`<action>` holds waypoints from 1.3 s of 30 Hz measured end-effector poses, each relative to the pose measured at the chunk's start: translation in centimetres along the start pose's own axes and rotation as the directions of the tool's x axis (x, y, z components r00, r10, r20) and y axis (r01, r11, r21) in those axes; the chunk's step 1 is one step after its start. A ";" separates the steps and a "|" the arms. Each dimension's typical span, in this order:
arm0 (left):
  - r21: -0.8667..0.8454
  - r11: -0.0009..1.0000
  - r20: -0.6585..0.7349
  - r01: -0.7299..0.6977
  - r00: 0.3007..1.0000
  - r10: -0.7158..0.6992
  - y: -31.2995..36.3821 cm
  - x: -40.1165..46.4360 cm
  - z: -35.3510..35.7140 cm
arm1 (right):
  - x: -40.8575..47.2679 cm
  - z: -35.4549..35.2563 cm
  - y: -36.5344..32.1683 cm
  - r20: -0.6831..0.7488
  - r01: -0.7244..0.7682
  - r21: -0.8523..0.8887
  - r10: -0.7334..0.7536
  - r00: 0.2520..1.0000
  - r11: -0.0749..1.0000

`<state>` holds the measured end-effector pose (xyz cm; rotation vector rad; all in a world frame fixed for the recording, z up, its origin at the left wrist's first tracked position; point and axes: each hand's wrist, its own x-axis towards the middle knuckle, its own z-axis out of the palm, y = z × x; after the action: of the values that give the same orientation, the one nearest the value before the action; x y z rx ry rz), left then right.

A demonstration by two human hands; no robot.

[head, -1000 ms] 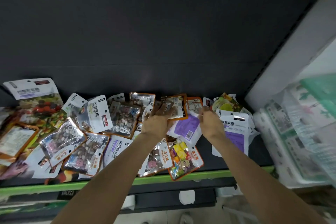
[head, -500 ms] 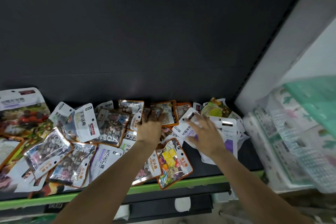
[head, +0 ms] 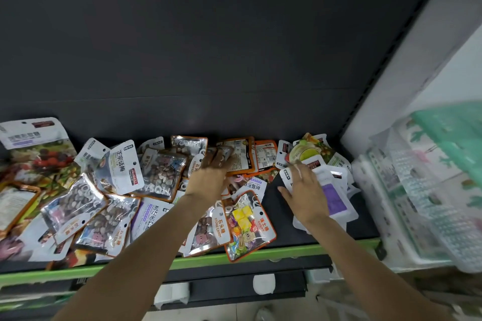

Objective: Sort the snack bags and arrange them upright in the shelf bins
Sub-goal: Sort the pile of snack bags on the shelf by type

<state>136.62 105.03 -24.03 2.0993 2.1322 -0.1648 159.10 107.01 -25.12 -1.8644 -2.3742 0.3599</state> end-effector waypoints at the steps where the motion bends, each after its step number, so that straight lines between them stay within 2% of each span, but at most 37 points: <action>1: -0.013 1.000 0.037 -0.025 0.999 0.026 -0.2 -0.3 -0.1 | 0.1 0.0 -0.8 -0.008 0.039 0.070 -0.039 0.999 0.997; 4: -0.050 0.996 0.127 -0.078 0.988 0.084 -0.9 -0.7 -0.4 | 0.8 0.8 -2.9 0.074 0.040 0.200 -0.055 0.996 0.979; 7: -0.056 0.993 0.174 -0.103 0.978 0.112 -1.3 -0.6 -0.2 | 1.2 1.6 -4.0 0.149 -0.054 0.276 0.013 0.989 0.960; 13: 0.001 0.997 0.206 -0.078 0.976 0.076 -0.5 -1.0 0.4 | 1.8 2.2 -5.4 0.131 -0.222 0.418 0.183 0.974 0.881; 16: -0.015 0.998 0.210 -0.066 0.975 0.068 -0.6 -0.9 0.4 | 2.0 1.4 -5.9 0.086 -0.215 0.471 0.199 0.976 0.856; 22: -0.018 0.998 0.235 -0.053 0.970 0.056 -0.4 -0.8 0.3 | 1.0 -1.7 -3.4 -0.075 -0.071 0.367 0.106 0.992 0.927; 26: -0.021 1.000 0.281 -0.006 0.960 0.011 0.8 -0.6 -0.4 | 0.7 -3.7 -0.9 -0.163 -0.095 0.237 0.136 0.977 0.967; 31: -0.033 0.997 0.140 0.068 0.988 -0.063 1.8 -0.4 -0.8 | -1.1 -2.7 1.3 -0.082 -0.313 0.040 0.315 0.945 0.949; 32: -0.020 0.997 0.109 0.070 0.992 -0.068 1.9 -0.4 -0.7 | -1.4 -2.3 1.3 -0.105 -0.301 -0.048 0.295 0.950 0.953; 34: -0.002 0.998 0.064 0.070 0.995 -0.070 2.0 -0.4 -0.4 | -1.3 -1.5 1.0 -0.099 -0.167 -0.167 0.152 0.983 0.972; 37: 0.033 0.998 0.034 0.054 0.998 -0.055 1.7 -0.7 0.4 | -0.8 -0.6 0.1 0.086 0.047 -0.187 -0.031 0.996 0.981; 39: 0.036 0.999 0.025 0.028 0.999 -0.029 1.1 -0.8 1.0 | -0.6 -0.5 0.2 0.151 0.056 -0.216 -0.023 0.988 0.975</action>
<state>137.80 104.07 -24.85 2.0748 2.1615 -0.2336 159.58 106.49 -24.69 -1.9390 -2.6433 0.2482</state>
